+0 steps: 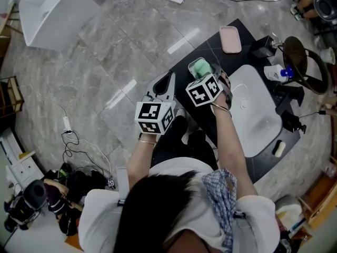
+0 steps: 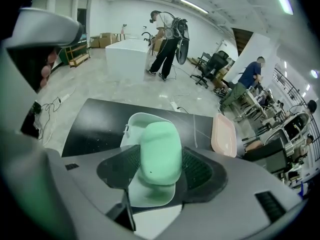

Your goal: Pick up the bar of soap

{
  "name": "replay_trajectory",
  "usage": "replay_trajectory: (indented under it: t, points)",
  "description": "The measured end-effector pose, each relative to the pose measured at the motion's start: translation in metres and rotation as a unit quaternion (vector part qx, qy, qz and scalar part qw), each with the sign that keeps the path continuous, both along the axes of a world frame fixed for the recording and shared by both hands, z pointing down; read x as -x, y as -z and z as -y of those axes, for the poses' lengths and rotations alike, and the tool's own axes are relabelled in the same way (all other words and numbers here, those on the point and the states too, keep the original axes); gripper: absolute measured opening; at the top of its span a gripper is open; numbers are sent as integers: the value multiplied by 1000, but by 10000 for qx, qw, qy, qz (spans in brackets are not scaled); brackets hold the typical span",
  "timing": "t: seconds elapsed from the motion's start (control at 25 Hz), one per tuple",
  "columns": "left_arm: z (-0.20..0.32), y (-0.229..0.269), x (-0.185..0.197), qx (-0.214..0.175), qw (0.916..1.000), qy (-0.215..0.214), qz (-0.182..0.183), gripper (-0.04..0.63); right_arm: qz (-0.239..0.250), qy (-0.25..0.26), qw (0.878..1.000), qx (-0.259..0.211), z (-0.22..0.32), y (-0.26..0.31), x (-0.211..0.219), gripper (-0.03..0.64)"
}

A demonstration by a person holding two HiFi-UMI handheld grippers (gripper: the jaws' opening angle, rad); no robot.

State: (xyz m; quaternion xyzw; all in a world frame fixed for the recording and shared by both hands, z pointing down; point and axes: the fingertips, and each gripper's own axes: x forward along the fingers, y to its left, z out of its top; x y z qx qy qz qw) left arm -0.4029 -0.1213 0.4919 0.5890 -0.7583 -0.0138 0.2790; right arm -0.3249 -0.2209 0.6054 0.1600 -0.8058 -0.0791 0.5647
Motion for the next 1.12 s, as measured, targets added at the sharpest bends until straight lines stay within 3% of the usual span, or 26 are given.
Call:
replay_trajectory:
  t: [0.2, 0.36, 0.76, 0.96, 1.12]
  points:
    - [0, 0, -6, 27, 10000, -80, 19, 11, -22, -1, 9997, 257, -2, 3, 4, 270]
    - [-2, 0, -10, 40, 9999, -116, 15, 11, 59, 145, 9999, 53, -2, 5, 5, 265]
    - [0, 4, -19, 16, 9996, -242, 119, 10, 1258, 89, 9908, -488, -8, 60, 10, 264]
    - [12, 13, -43, -107, 9982, -561, 198, 11, 1781, -271, 9809, -729, -9, 105, -20, 264]
    - [28, 23, -79, -259, 9939, -1044, 256, 11, 1931, -711, 9741, -938, -8, 132, -65, 264]
